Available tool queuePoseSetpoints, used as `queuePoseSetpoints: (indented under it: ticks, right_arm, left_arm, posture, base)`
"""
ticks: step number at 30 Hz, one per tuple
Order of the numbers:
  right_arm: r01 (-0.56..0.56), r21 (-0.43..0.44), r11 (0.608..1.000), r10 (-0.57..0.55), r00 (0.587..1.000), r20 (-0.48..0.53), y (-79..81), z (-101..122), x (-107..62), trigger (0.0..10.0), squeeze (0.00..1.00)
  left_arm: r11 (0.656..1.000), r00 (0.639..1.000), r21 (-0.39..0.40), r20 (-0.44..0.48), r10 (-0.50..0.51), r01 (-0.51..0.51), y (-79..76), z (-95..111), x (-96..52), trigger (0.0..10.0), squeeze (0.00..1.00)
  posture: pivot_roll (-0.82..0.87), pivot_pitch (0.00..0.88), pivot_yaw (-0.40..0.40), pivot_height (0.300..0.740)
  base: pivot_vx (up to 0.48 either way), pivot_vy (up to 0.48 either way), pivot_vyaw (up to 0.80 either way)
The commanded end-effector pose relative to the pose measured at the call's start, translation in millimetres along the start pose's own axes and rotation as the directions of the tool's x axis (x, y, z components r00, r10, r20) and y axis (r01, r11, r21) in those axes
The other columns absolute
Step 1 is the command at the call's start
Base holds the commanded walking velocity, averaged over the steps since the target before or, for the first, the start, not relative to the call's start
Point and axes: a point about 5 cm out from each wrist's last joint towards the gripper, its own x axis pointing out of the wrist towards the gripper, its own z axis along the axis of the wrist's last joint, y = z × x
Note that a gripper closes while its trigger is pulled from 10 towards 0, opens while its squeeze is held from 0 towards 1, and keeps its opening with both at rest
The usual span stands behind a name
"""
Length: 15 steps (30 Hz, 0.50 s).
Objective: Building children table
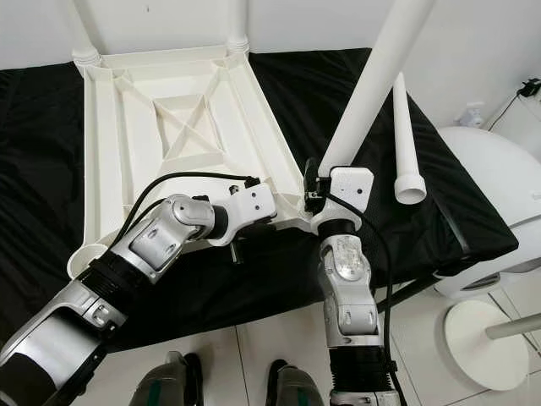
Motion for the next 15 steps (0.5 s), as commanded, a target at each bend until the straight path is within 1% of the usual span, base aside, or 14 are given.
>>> queuePoseSetpoints:
  ticks: [1, 2, 5, 7, 15]
  right_arm:
    - [0.103, -0.02, 0.994, -0.105, 0.99, -0.099, -9.0, -19.9, -8.1, 10.0, 0.0]
    - [0.103, -0.02, 0.994, -0.105, 0.99, -0.099, -9.0, -19.9, -8.1, 10.0, 0.0]
    - [0.177, -0.034, 0.984, -0.179, 0.98, -0.091, -12.4, -19.6, -9.8, 10.0, 0.0]
    - [0.177, -0.034, 0.984, -0.179, 0.98, -0.091, -12.4, -19.6, -9.8, 10.0, 0.0]
    - [0.242, -0.055, 0.969, -0.246, 0.966, -0.08, -12.9, -19.2, -12.7, 10.0, 0.0]
  left_arm:
    - [0.999, 0.999, -0.006, -0.035, 0.04, -0.04, 3.7, -8.2, -2.6, 10.0, 0.0]
    - [0.999, 0.999, -0.006, -0.035, 0.04, -0.04, 3.7, -8.2, -2.6, 10.0, 0.0]
    - [0.999, 0.999, -0.005, -0.034, 0.038, -0.038, 3.4, -8.2, -2.7, 10.0, 0.0]
    - [0.999, 0.999, -0.005, -0.034, 0.038, -0.038, 3.4, -8.2, -2.7, 10.0, 0.0]
    - [0.999, 0.999, -0.003, -0.035, 0.039, -0.039, 3.8, -8.4, -3.1, 10.0, 0.0]
  posture:
    - [-0.01, 0.132, -0.03, 0.74]
    - [-0.01, 0.132, -0.03, 0.74]
    - [-0.01, 0.129, -0.031, 0.74]
    - [-0.01, 0.129, -0.031, 0.74]
    - [-0.01, 0.126, -0.033, 0.74]
  base:
    - [0.0, 0.0, 0.0]
    - [0.0, 0.0, 0.0]
    - [0.0, 0.0, 0.0]
    - [0.0, 0.0, 0.0]
    - [0.0, 0.0, 0.0]
